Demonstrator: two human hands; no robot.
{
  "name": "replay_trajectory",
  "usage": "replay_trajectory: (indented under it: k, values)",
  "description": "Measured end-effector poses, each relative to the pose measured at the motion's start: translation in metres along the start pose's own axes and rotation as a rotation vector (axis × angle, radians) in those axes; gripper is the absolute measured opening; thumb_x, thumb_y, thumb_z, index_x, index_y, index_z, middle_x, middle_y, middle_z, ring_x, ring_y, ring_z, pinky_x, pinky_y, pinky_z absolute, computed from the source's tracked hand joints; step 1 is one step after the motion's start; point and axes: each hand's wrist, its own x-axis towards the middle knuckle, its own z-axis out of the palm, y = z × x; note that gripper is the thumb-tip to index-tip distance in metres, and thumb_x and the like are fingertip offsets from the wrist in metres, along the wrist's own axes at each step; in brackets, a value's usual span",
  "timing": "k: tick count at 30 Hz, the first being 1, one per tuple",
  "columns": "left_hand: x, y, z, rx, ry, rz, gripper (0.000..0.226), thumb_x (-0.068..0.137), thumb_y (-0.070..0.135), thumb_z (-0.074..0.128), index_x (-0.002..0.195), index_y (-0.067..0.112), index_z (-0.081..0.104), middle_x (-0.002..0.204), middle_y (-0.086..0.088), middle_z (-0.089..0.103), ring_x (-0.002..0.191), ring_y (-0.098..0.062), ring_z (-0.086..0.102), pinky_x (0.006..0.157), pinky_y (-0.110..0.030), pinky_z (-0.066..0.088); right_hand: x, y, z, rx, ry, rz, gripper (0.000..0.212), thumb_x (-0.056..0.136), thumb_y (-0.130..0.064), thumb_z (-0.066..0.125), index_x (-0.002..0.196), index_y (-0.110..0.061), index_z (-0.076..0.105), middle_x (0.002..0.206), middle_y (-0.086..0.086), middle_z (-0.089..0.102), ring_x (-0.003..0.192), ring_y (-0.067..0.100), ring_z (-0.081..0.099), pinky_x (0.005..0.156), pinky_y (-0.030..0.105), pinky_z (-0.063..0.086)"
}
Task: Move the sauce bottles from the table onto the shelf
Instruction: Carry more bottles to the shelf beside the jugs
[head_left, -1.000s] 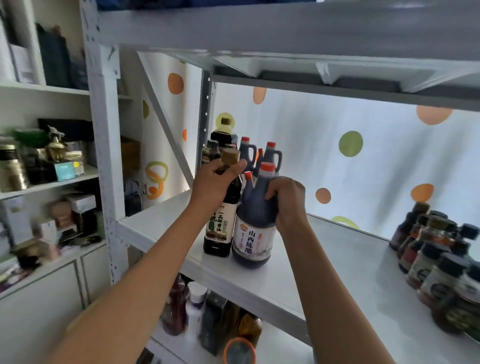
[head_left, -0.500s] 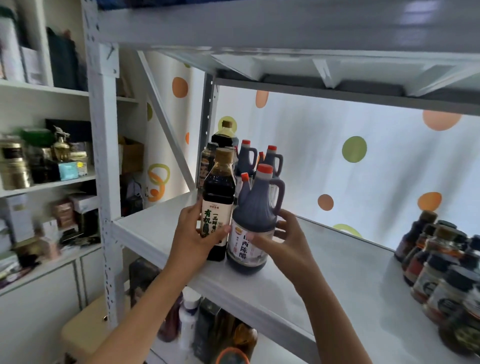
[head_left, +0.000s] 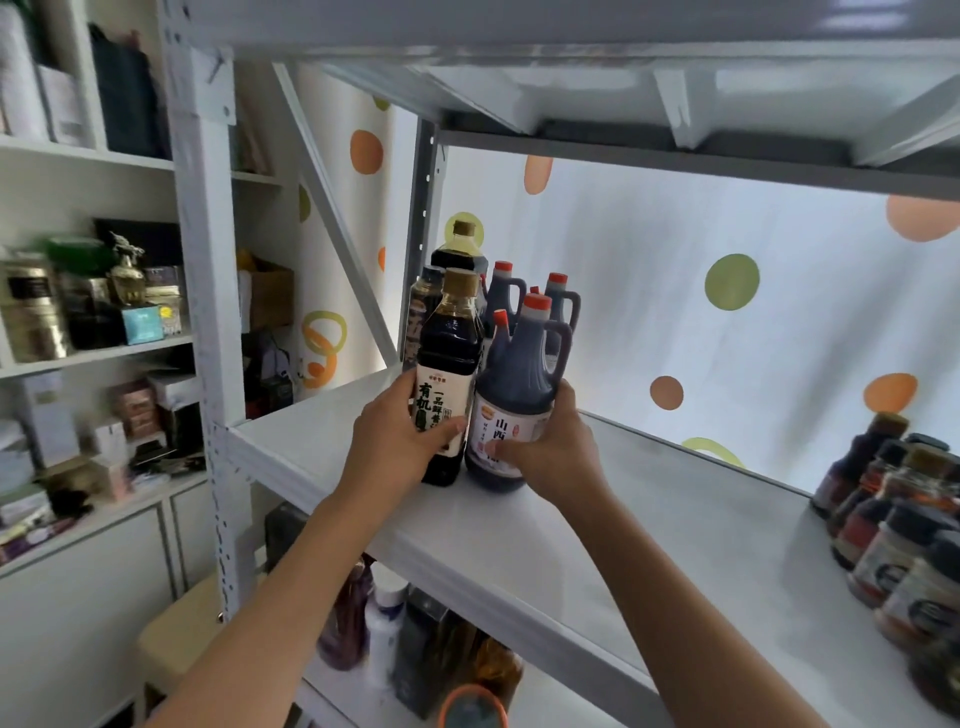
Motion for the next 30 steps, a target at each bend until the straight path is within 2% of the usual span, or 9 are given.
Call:
replay_trajectory:
  k: [2,5,11,15,19,22,25,28,30]
  values:
    - [0.011,-0.006,0.005,0.011,0.011,-0.014,0.064,0.074,0.041,0.08,0.126,0.038,0.043,0.118,0.012,0.065,0.106,-0.012,0.063,0.086,-0.032,0.052,0.012,0.0,0.006,-0.005,0.014,0.013,0.091,0.067,-0.021,0.086,0.14,-0.028,0.032,0.118,-0.004,0.064,0.107,0.023,0.062,0.072,0.028,0.051]
    - [0.029,-0.016,0.008,0.015,0.042,-0.054,0.077,0.074,0.04,0.081,0.132,0.032,0.03,0.132,-0.003,0.059,0.117,-0.024,0.059,0.09,-0.04,0.052,0.028,0.003,0.015,-0.006,0.046,0.016,0.09,0.07,-0.018,0.084,0.141,-0.03,0.029,0.124,-0.001,0.064,0.111,0.026,0.062,0.084,0.038,0.055]
    - [0.067,-0.039,0.007,0.009,0.073,-0.101,0.068,0.075,0.038,0.08,0.128,0.024,0.04,0.128,-0.004,0.06,0.114,-0.025,0.06,0.089,-0.04,0.052,0.062,0.004,0.027,-0.071,0.049,0.019,0.082,0.072,-0.021,0.085,0.133,-0.022,0.031,0.126,0.006,0.063,0.113,0.032,0.06,0.091,0.045,0.054]
    - [0.086,-0.052,0.008,0.027,0.098,-0.089,0.066,0.077,0.038,0.079,0.129,0.022,0.041,0.125,-0.006,0.061,0.111,-0.026,0.06,0.087,-0.04,0.053,0.08,0.009,0.037,-0.063,0.063,0.032,0.071,0.072,-0.022,0.085,0.125,-0.018,0.038,0.123,0.007,0.064,0.112,0.032,0.061,0.09,0.046,0.055]
    - [0.1,-0.061,0.012,0.031,0.116,-0.094,0.065,0.079,0.036,0.077,0.132,0.024,0.041,0.126,-0.004,0.06,0.111,-0.02,0.054,0.085,-0.036,0.048,0.093,0.017,0.045,-0.069,0.085,0.048,0.061,0.073,-0.025,0.084,0.12,-0.014,0.046,0.116,0.007,0.066,0.108,0.031,0.062,0.087,0.044,0.054]
    - [0.104,-0.066,0.017,-0.033,0.101,-0.103,0.065,0.083,0.029,0.075,0.136,0.024,0.038,0.13,-0.004,0.057,0.118,-0.025,0.055,0.093,-0.041,0.049,0.1,0.021,0.05,-0.061,0.107,0.04,0.061,0.073,-0.025,0.084,0.12,-0.014,0.046,0.116,0.007,0.066,0.107,0.031,0.062,0.085,0.042,0.055]
    - [0.104,-0.07,0.022,-0.068,0.073,-0.083,0.066,0.085,0.023,0.071,0.14,0.024,0.033,0.135,-0.005,0.053,0.124,-0.025,0.052,0.094,-0.035,0.046,0.103,0.026,0.056,-0.044,0.116,0.046,0.061,0.075,-0.027,0.082,0.123,-0.013,0.047,0.118,0.008,0.064,0.109,0.031,0.06,0.089,0.047,0.054]
    - [0.105,-0.072,0.026,-0.037,0.054,-0.038,0.071,0.088,0.02,0.069,0.145,0.024,0.027,0.141,-0.004,0.048,0.13,-0.023,0.046,0.095,-0.028,0.039,0.1,0.039,0.067,-0.018,0.127,0.06,0.049,0.077,-0.03,0.08,0.114,-0.011,0.054,0.117,0.009,0.064,0.108,0.03,0.06,0.089,0.044,0.052]
    - [0.104,-0.076,0.028,0.017,0.037,-0.021,0.078,0.09,0.02,0.065,0.15,0.024,0.016,0.148,-0.004,0.041,0.135,-0.022,0.04,0.102,-0.031,0.037,0.097,0.047,0.073,-0.011,0.131,0.068,0.047,0.078,-0.032,0.079,0.113,-0.01,0.056,0.118,0.009,0.064,0.109,0.029,0.06,0.09,0.043,0.051]
